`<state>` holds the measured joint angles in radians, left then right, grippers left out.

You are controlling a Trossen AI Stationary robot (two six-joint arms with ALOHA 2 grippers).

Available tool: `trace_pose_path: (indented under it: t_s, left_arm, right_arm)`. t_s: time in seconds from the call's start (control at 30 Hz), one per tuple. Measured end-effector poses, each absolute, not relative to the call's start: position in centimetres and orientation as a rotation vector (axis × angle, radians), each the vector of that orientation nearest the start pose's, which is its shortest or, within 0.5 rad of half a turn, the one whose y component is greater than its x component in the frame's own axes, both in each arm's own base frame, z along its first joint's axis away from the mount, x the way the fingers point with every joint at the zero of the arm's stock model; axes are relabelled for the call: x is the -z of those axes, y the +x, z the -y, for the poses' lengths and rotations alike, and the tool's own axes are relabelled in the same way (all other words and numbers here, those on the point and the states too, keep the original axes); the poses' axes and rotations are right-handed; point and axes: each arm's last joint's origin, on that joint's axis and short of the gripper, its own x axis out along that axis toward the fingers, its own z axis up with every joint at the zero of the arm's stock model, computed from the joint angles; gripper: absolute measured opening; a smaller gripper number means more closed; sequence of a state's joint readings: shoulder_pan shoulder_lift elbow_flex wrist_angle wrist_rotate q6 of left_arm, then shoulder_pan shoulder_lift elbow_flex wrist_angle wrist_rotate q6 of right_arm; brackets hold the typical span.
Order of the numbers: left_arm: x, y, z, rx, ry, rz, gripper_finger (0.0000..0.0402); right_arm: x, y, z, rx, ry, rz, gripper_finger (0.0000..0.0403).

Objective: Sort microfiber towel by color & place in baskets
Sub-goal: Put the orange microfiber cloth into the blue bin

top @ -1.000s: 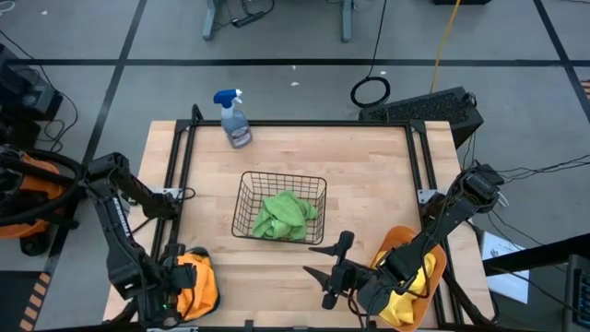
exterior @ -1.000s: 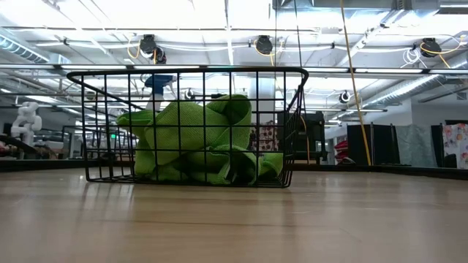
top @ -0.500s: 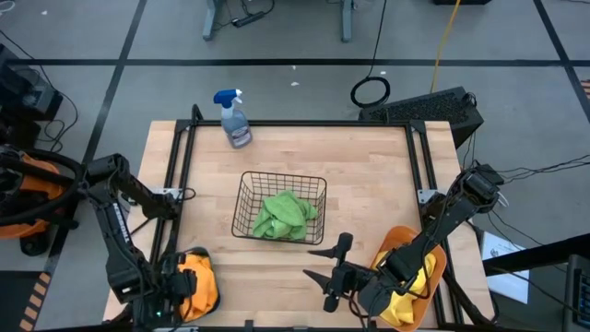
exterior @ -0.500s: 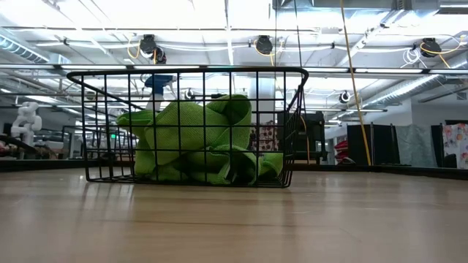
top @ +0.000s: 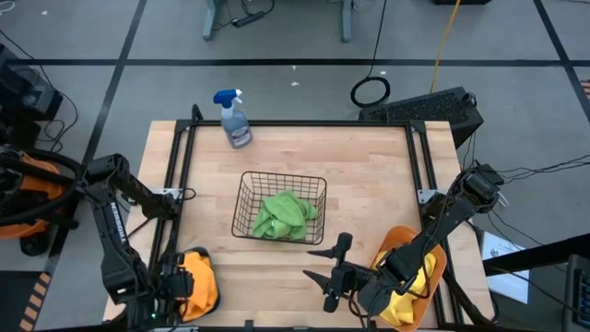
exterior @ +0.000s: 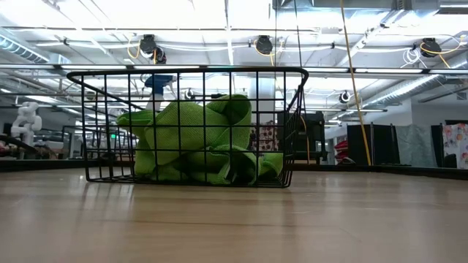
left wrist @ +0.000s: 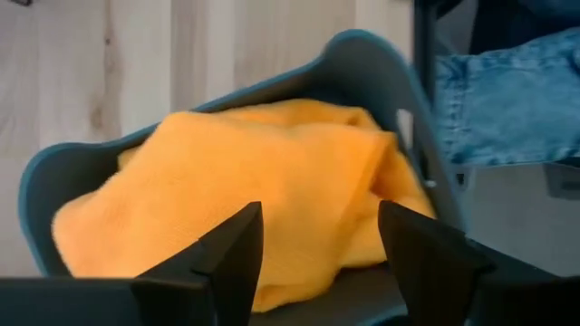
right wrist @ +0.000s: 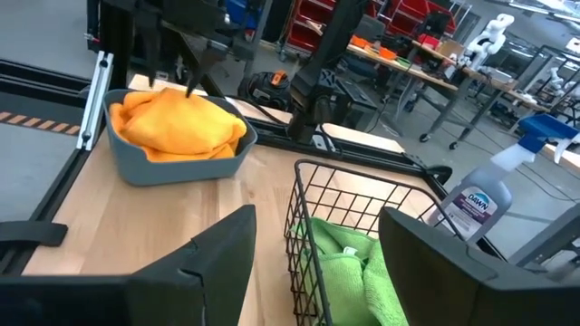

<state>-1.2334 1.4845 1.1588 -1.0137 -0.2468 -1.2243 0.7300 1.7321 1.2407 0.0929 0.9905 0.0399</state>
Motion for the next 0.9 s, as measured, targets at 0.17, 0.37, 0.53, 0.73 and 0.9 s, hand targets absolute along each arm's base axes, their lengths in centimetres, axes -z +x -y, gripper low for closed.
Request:
trace_pose_path:
  t_s: [0.17,0.37,0.53,0.73,0.9]
  left_arm:
    - [-25.9,9.7,25.5,0.081,-0.103,-1.159,0.0210]
    - [-24.2,9.4,25.7,0.056,-0.030,-0.901,0.0154]
    - [-20.5,8.0,24.5,0.000,-0.045,-0.977,0.0059]
    - [-17.0,6.7,22.8,-0.077,-0.099,-1.047,0.0020]
    - [-17.3,6.7,23.0,-0.084,-0.123,-1.021,0.0048]
  right_arm:
    - [-26.9,30.2,-23.8,0.264,-0.264,-0.255,0.0226]
    - [-26.9,30.4,-23.6,0.270,-0.265,-0.257,0.0226]
    - [-26.9,30.4,-23.6,0.268,-0.266,-0.259,0.0226]
    - [-26.9,30.4,-23.6,0.269,-0.259,-0.259,0.0226]
    - [-26.9,30.6,-23.2,0.280,-0.257,-0.260,0.0226]
